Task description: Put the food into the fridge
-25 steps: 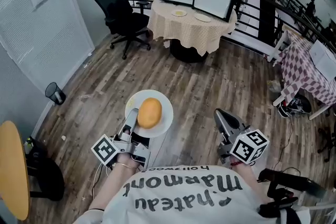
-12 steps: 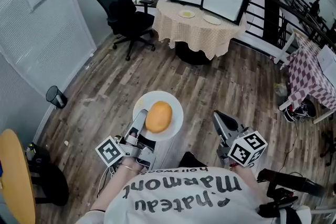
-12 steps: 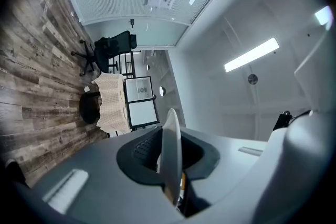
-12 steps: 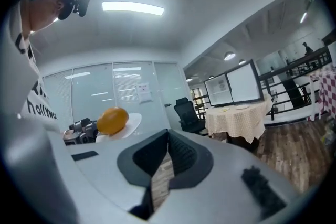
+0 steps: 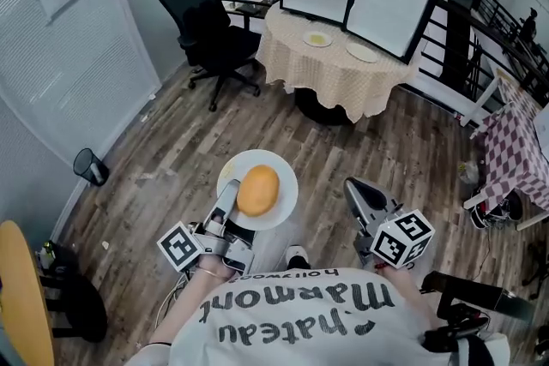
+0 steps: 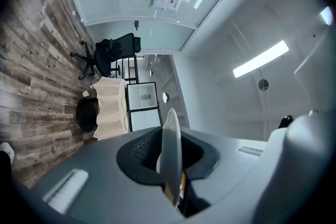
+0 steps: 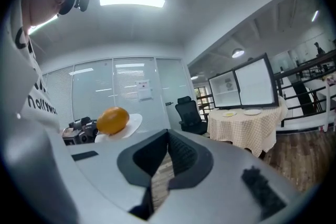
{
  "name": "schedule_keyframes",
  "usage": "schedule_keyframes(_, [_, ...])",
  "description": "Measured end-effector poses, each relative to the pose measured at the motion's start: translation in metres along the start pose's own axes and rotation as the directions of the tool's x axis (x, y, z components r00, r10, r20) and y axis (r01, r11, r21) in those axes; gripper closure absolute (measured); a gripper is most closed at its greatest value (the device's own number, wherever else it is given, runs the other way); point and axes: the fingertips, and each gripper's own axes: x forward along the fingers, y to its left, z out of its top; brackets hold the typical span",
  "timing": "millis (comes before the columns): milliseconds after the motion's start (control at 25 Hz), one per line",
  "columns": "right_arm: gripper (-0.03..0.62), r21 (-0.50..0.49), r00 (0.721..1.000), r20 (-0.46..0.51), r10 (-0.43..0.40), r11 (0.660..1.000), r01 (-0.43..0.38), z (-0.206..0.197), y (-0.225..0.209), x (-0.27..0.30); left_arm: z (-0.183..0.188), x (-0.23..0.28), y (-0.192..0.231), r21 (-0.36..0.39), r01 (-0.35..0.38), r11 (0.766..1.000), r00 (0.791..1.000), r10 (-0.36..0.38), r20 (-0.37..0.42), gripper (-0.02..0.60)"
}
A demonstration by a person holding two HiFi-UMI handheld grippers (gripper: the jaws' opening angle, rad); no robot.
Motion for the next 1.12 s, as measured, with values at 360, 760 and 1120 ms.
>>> schedule_keyframes(360, [0.579,-0.059,0.998,-0.013,0.064,0.996,-0.064,0.04,-0.092,0.088,0.028,0.121,0.037,0.009,0.032,0.999,0.999,-0.032,0.028,0.538])
schedule_keyframes(760, [0.579,-0.034,0.99,-0.035,0.133,0.99,-0.134,0.036,-0.13,0.155,0.052,0.186,0.075,0.012,-0.001,1.0,1.0,0.001,0.012,0.538])
schedule_keyframes(1120, [0.579,-0.004,0.993,-0.077,0.09,0.996,-0.091,0.025,-0.143,0.225,0.109,0.217,0.122,-0.031,-0.04,0.999,0.999,0.039,-0.022,0.538])
